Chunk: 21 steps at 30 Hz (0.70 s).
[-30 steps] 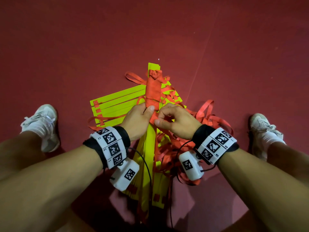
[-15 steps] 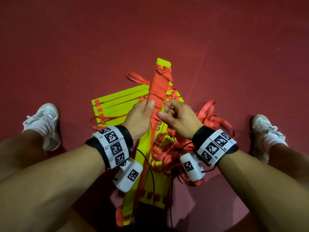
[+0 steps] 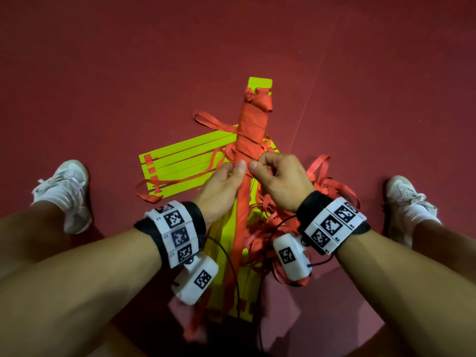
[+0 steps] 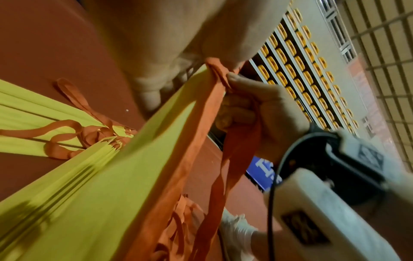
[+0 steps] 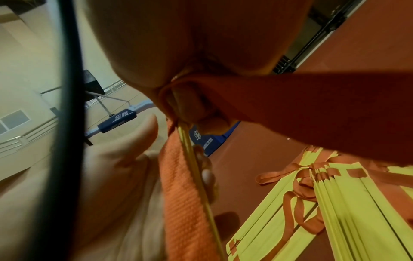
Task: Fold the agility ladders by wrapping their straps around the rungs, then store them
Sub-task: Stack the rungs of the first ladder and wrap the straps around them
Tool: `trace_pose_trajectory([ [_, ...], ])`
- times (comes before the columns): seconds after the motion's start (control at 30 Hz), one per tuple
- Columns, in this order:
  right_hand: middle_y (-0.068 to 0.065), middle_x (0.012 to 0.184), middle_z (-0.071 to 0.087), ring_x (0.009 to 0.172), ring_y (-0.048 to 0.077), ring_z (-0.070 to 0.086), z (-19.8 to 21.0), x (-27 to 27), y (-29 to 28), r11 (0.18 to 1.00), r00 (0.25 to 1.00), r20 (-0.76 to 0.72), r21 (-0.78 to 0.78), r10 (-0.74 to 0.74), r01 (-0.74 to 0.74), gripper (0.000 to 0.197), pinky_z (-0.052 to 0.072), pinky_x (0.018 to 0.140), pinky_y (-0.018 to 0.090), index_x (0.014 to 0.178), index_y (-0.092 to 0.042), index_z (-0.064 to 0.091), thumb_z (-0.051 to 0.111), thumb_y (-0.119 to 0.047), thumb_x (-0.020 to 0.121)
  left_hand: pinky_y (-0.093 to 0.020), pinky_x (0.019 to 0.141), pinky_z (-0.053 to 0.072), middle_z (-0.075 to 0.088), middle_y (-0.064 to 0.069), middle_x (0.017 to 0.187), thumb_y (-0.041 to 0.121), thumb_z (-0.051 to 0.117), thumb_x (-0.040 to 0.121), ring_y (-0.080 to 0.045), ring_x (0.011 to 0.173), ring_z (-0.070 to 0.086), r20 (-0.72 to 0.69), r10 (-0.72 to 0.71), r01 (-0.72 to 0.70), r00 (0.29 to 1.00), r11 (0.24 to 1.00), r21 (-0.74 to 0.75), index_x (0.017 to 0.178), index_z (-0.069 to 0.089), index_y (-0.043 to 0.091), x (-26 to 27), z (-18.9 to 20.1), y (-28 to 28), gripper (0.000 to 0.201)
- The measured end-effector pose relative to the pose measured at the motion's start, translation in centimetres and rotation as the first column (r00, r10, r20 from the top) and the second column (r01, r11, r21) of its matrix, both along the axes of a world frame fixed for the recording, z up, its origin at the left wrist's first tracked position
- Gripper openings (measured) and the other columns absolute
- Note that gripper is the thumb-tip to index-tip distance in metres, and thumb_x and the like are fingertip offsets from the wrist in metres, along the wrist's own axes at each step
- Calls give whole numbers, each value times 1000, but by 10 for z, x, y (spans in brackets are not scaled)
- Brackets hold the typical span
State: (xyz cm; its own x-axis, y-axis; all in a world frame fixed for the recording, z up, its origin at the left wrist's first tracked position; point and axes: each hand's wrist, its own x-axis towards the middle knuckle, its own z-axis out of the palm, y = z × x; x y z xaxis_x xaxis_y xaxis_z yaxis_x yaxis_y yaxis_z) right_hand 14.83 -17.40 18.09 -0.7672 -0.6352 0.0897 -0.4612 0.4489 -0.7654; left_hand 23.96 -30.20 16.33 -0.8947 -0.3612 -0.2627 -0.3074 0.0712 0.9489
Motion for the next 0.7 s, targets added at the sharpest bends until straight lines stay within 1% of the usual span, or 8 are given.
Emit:
trace_pose_trajectory([
  [0.1,13,60,65,57,26,57,-2,-5,1,998,999,-8,-10,-54,54,34,48,64,40,68,-12,56,61,-29,96,-48,94,52,69,4,108,73,55,77,-21,102,65,81,-87,100,993,980,-173,121,54,26,4,-3,3,64],
  [0.17,16,63,65,61,31,60,-4,-6,0,996,996,5,-23,-86,86,35,50,65,44,69,-9,58,61,-31,96,-47,97,52,67,-1,123,73,58,69,-25,113,63,130,-126,154,983,960,-233,137,44,25,2,-1,4,85],
  [0.2,16,63,65,61,31,62,-4,-5,-1,995,996,16,-24,-91,92,36,50,63,43,69,-10,58,60,-32,96,-47,99,50,63,-5,131,69,63,74,-27,119,60,161,-139,178,977,947,-267,144,37,23,1,-2,4,88],
  [0.27,12,58,65,54,23,64,-1,-4,-2,997,996,47,-18,-70,71,37,49,57,36,70,-10,57,59,-33,98,-45,102,47,55,-9,141,52,69,87,-29,127,55,190,-139,194,972,931,-310,151,28,18,1,-1,4,83],
  [0.37,6,54,58,45,11,62,7,-3,-1,999,994,110,-35,-3,7,35,46,52,33,71,-12,54,57,-31,100,-35,104,44,44,-9,152,48,68,92,-29,134,49,214,-136,205,967,917,-342,155,18,15,3,1,7,87],
  [0.53,1,60,50,50,16,56,8,-8,1,992,989,112,-84,99,-90,35,53,54,52,71,-18,56,58,-40,98,-31,82,44,52,-13,141,43,70,91,-31,120,58,182,-135,184,974,941,-285,148,23,18,3,5,10,77],
  [0.6,-2,60,48,52,15,51,9,-10,3,988,986,94,-83,139,-131,34,53,54,49,73,-22,57,59,-47,95,-26,66,45,58,-10,120,37,69,93,-25,97,62,154,-137,174,979,949,-262,138,25,20,4,8,10,65],
  [0.7,-9,64,54,54,11,53,12,-12,7,970,969,66,-62,240,-236,25,49,56,35,82,-23,60,63,-46,91,-17,43,33,50,-1,83,20,65,97,-15,61,47,143,-116,148,983,959,-241,122,26,20,2,6,6,46],
])
